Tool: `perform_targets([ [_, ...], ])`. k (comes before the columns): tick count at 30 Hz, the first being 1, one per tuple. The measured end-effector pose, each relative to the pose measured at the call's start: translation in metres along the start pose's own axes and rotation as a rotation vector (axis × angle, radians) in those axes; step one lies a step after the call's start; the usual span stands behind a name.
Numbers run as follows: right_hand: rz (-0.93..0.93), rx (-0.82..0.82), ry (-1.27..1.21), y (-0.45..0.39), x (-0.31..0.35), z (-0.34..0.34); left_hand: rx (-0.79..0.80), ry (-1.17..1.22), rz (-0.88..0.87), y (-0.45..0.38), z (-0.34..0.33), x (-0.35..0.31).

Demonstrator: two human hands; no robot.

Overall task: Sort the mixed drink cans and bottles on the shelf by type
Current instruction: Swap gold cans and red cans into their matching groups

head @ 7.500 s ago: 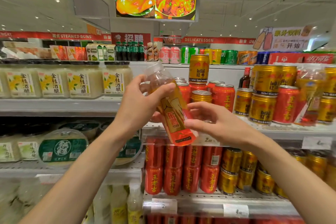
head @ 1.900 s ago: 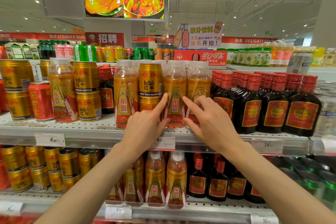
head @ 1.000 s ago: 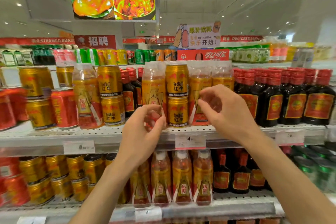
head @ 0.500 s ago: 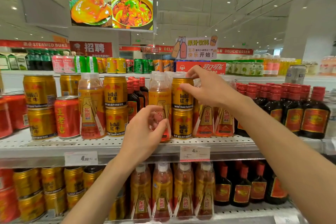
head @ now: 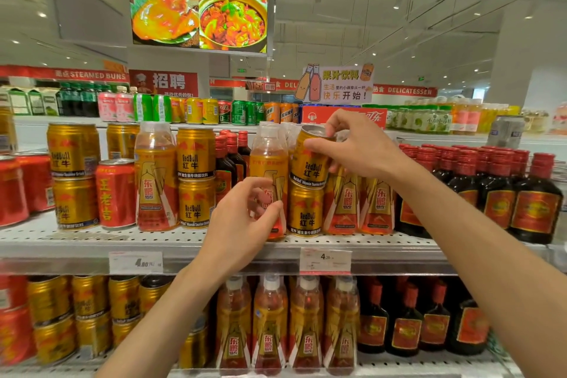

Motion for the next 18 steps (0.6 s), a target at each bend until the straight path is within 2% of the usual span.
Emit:
perform_targets([
  [6,-0.008,-0.032,-0.222,0.019,-0.01,0.006,0.009,0.013,-0.021,-0.002,-0.001,-0.009],
  [10,0.008,-0.023,-0.37,0.039,-0.015,0.011,0.075,0.038,-0.058,-0.005,-0.01,-0.022],
  [18,-0.007,0.047,-0.468,0.066,-0.024,-0.005,0.219,0.069,-0.017,-0.005,-0.029,-0.035],
])
Point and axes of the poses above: each hand's wrist, its own y-axis away from the middle knuckle, its own z-axis out of the back of the hand, x = y × z, the point moved 1 cm from there along -y, towards the middle knuckle, and after that the axes turned 10 degrees about x, right-handed, at the moved point
